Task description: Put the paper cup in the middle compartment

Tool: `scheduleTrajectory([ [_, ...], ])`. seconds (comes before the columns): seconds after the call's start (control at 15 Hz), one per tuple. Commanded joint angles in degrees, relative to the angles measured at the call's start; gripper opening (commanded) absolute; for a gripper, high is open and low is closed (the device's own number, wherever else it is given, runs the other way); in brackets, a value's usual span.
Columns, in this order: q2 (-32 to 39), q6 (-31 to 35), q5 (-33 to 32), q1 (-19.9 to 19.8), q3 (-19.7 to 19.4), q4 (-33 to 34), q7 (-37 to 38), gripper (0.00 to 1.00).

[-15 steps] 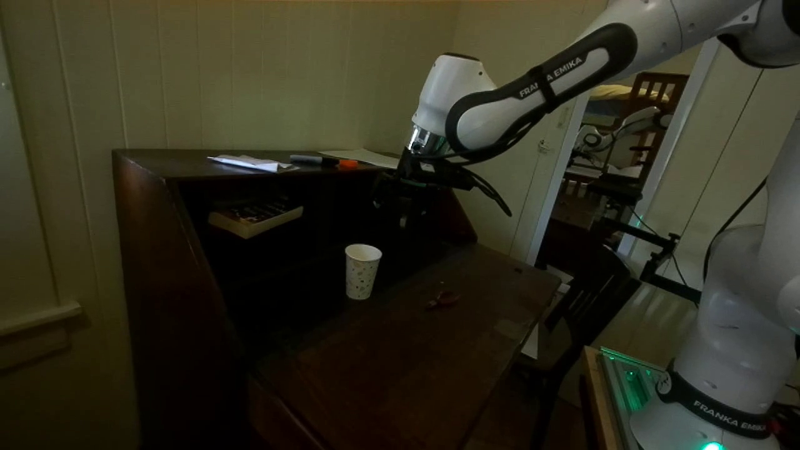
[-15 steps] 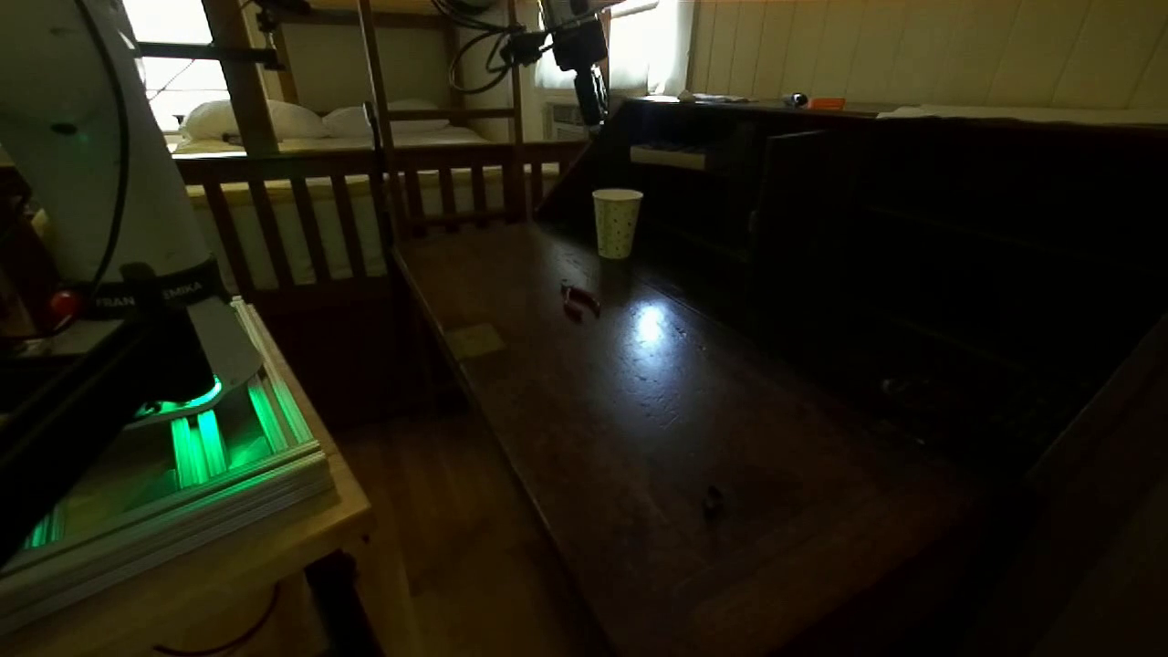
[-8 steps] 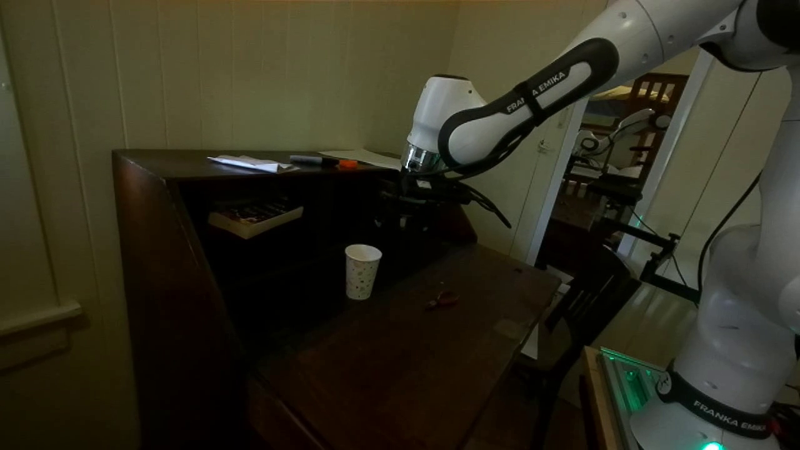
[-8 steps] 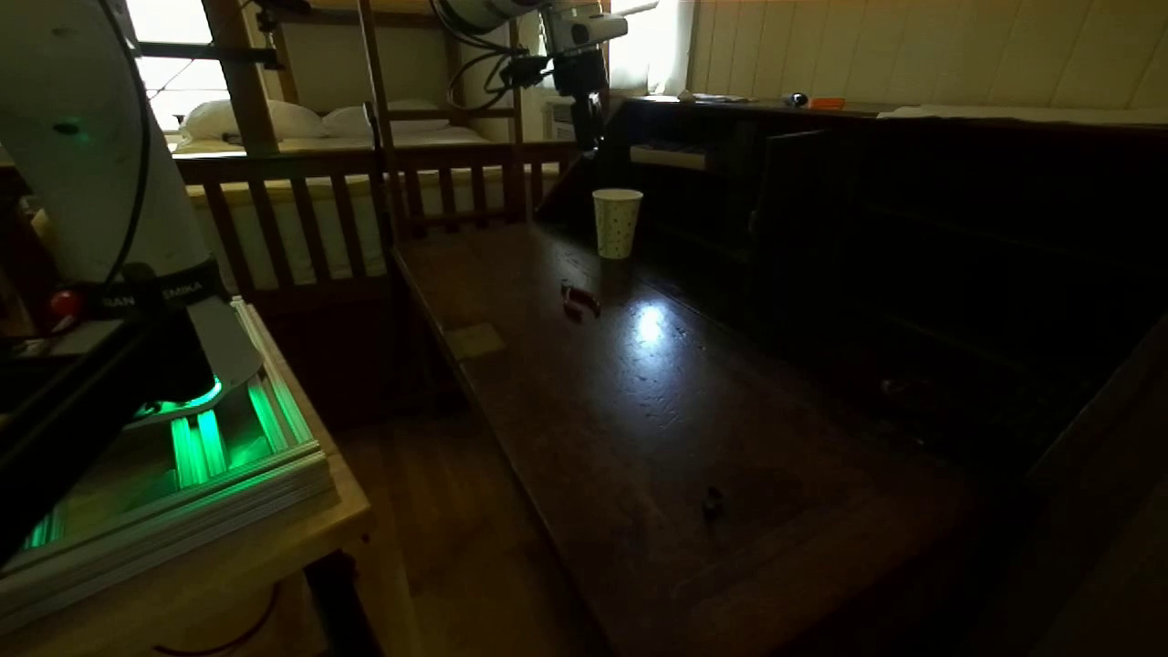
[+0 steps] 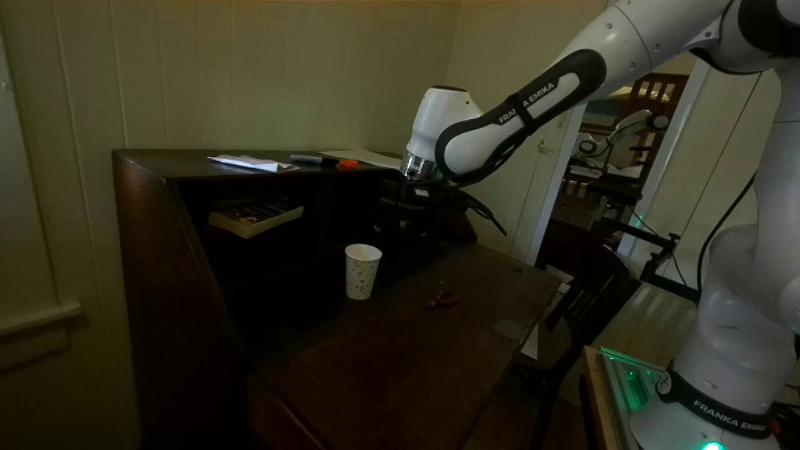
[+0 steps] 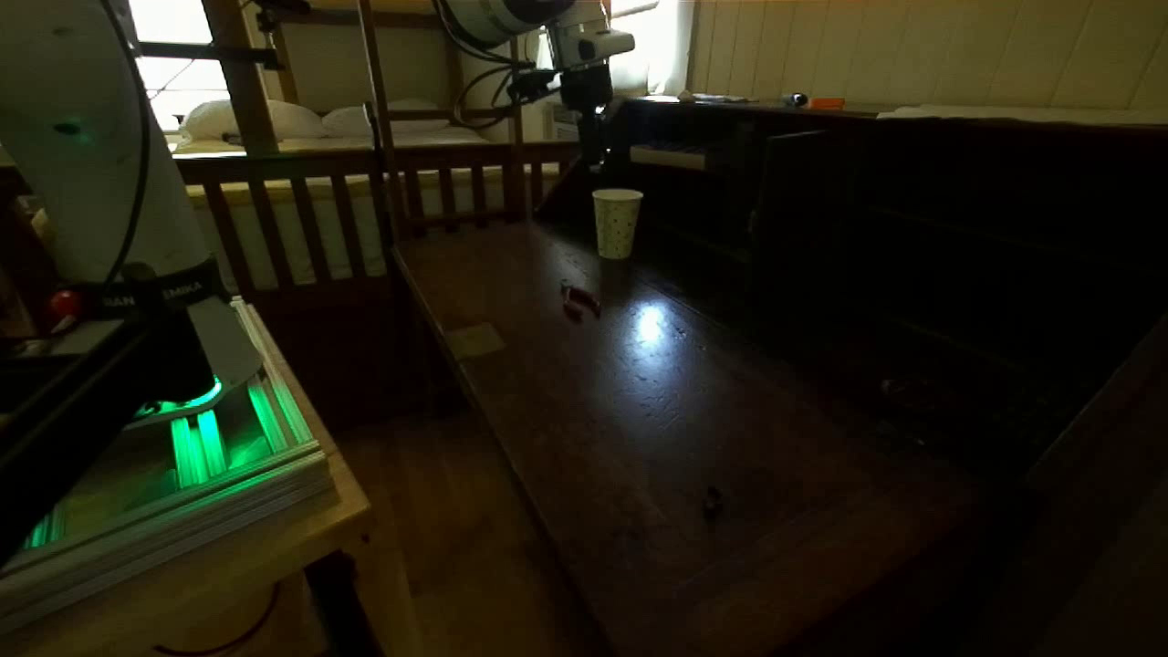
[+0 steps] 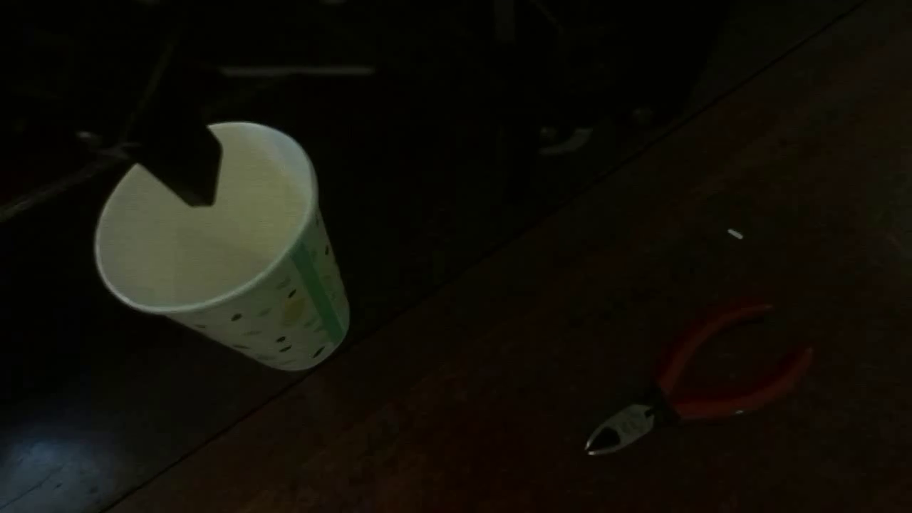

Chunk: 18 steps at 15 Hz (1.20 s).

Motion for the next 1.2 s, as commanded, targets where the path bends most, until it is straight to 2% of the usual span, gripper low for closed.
scheduleTrajectory([
  [0.0,3.6,3.4,3.9,0.9,-1.1,1.0,-2.1,1.00],
  [0.13,5.1,5.6,5.9,1.0,-1.0,1.2,-3.3,0.99],
  [0.27,6.3,7.8,8.3,1.3,-0.8,1.5,-4.6,0.87],
  [0.47,7.6,8.2,10.4,2.2,-1.3,2.2,-4.8,0.56],
  [0.93,7.4,8.1,12.3,3.2,-2.2,2.3,-3.9,0.07],
  [1.0,7.4,7.9,13.0,3.1,-2.0,2.3,-4.2,0.01],
  [1.13,7.6,7.8,13.6,3.1,-2.1,2.5,-4.1,0.00],
])
